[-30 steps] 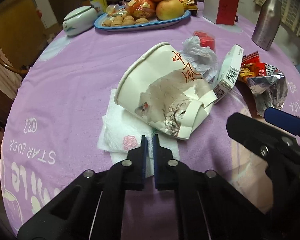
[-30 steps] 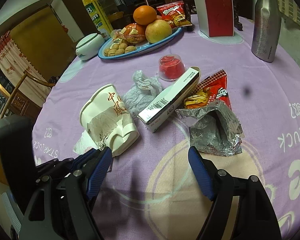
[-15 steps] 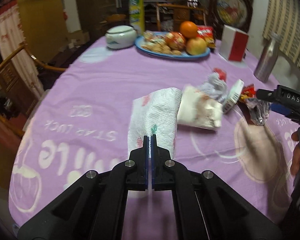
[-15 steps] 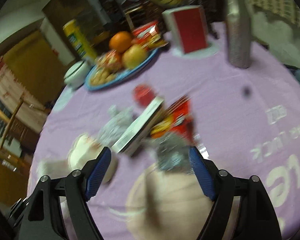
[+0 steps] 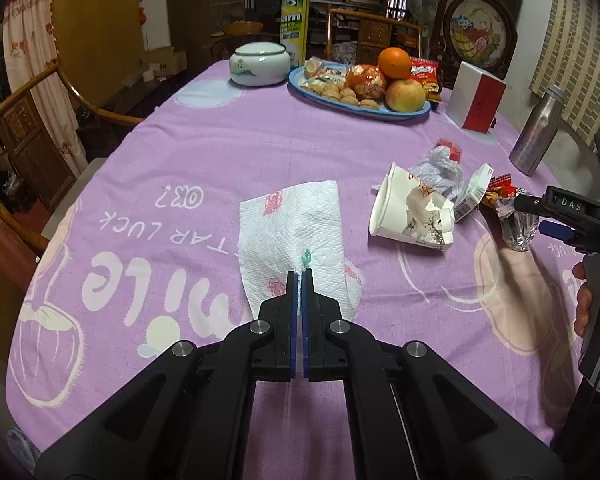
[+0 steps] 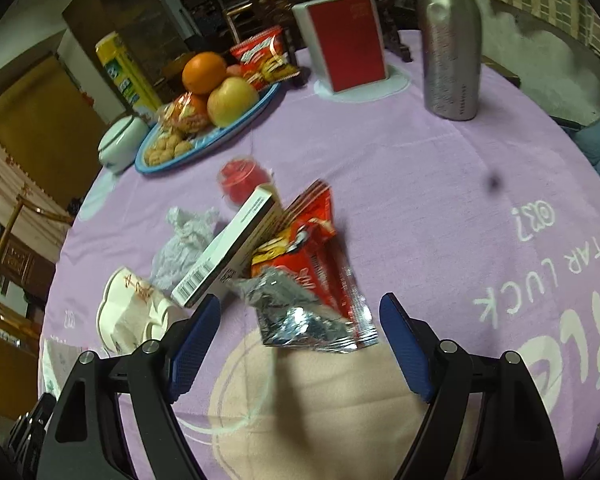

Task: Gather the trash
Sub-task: 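Hold the tissue in the left tool while the right tool grasps the red snack bag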

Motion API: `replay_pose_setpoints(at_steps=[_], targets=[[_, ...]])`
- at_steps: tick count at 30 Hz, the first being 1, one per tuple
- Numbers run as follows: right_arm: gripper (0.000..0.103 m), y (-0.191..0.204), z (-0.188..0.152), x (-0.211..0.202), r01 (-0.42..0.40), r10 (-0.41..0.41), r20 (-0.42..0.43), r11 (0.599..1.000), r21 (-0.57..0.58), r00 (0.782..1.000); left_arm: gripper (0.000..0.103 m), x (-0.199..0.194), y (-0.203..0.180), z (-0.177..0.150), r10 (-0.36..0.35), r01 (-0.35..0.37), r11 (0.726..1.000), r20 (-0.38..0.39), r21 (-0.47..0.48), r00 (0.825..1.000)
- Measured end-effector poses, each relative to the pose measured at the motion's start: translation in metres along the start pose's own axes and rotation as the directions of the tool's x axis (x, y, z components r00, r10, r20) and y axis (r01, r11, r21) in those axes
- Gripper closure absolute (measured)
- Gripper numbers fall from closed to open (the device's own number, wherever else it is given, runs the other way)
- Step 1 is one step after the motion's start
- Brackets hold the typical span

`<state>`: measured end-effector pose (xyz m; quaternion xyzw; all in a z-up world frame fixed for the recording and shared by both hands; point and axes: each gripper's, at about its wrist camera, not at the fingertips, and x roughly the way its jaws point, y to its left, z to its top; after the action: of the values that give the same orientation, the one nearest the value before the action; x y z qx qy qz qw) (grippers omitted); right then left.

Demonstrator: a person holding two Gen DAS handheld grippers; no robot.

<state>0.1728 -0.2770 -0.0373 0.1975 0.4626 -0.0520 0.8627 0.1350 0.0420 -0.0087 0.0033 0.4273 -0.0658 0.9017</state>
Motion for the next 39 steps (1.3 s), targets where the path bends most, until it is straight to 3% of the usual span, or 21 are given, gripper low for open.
replay_pose_setpoints(at_steps=[4,7,11,15,21,25,32,39], targets=[[0.023,0.008,0.001,0.017,-0.001,0.0,-0.016,1.0,-0.024,1.0,0.1,0.006,-0.003,0.0,-0.016,0.015,1.0,-0.022,-0.005,1.0],[0.04,0.008,0.003,0.022,0.029,-0.029,0.005,0.999,-0.037,1.0,0.1,0.006,-0.007,-0.002,-0.022,0.022,1.0,-0.023,-0.001,0.999],[0.067,0.0,0.004,0.03,0.002,-0.002,-0.01,1.0,-0.005,1.0,0.1,0.001,-0.009,-0.004,-0.02,0.02,1.0,-0.018,0.004,1.0],[0.082,-0.004,0.005,0.021,0.004,-0.005,0.019,1.0,0.011,1.0,0.1,-0.01,-0.007,-0.007,-0.021,0.021,1.0,-0.001,-0.005,1.0],[0.084,-0.011,-0.004,-0.025,-0.041,0.031,0.135,0.997,0.071,0.99,0.1,-0.037,-0.003,-0.016,-0.016,0.016,1.0,0.043,-0.004,0.999],[0.084,0.004,-0.017,-0.059,-0.097,0.09,0.215,0.995,0.022,0.972,0.1,-0.057,0.004,-0.02,-0.001,0.003,1.0,0.079,-0.019,0.997],[0.084,0.063,-0.056,-0.072,-0.275,0.293,0.092,0.946,-0.17,0.952,0.1,-0.094,0.014,-0.031,0.008,-0.003,0.999,0.145,-0.032,0.989],[0.085,0.114,-0.095,-0.081,-0.37,0.383,-0.012,0.885,-0.283,0.924,0.1,-0.119,0.028,-0.049,0.013,-0.002,0.998,0.173,-0.062,0.985]])
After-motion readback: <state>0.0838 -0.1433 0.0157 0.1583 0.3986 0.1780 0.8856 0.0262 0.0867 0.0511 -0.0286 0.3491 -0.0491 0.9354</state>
